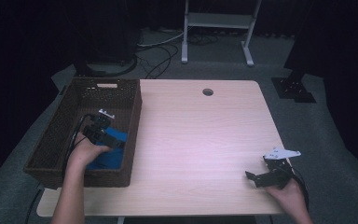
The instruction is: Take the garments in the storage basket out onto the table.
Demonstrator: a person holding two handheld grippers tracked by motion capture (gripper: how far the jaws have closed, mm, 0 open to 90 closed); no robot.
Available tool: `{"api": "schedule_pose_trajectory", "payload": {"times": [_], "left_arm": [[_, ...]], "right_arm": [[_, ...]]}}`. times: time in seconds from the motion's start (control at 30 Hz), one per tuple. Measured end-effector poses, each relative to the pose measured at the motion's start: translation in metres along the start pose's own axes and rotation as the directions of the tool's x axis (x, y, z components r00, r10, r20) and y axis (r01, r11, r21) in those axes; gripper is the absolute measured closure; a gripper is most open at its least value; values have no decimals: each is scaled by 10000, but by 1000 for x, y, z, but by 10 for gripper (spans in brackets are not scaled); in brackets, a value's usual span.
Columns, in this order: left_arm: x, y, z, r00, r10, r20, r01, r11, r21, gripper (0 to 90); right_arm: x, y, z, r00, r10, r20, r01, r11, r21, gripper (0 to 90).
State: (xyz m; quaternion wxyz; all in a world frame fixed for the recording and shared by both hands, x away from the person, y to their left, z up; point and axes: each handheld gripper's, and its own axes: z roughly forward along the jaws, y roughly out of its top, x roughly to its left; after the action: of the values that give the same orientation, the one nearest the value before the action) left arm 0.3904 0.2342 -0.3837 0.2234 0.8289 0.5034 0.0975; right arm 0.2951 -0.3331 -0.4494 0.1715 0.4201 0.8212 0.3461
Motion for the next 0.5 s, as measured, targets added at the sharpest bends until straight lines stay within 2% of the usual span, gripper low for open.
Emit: {"api": "schedule_pose_trajectory", "payload": {"times": [0.3, 0.5], "left_arm": [[-2, 1, 4, 9999, 83, -70, -80, 9993, 356, 2], [-2, 0, 5, 9999, -15, -105, 20, 9987, 504, 2]], "right_arm": [[0, 0, 0, 10000, -2, 3, 2, 10000, 3, 0], [0, 0, 0, 10000, -3, -1, 3, 10000, 2, 0]]}}
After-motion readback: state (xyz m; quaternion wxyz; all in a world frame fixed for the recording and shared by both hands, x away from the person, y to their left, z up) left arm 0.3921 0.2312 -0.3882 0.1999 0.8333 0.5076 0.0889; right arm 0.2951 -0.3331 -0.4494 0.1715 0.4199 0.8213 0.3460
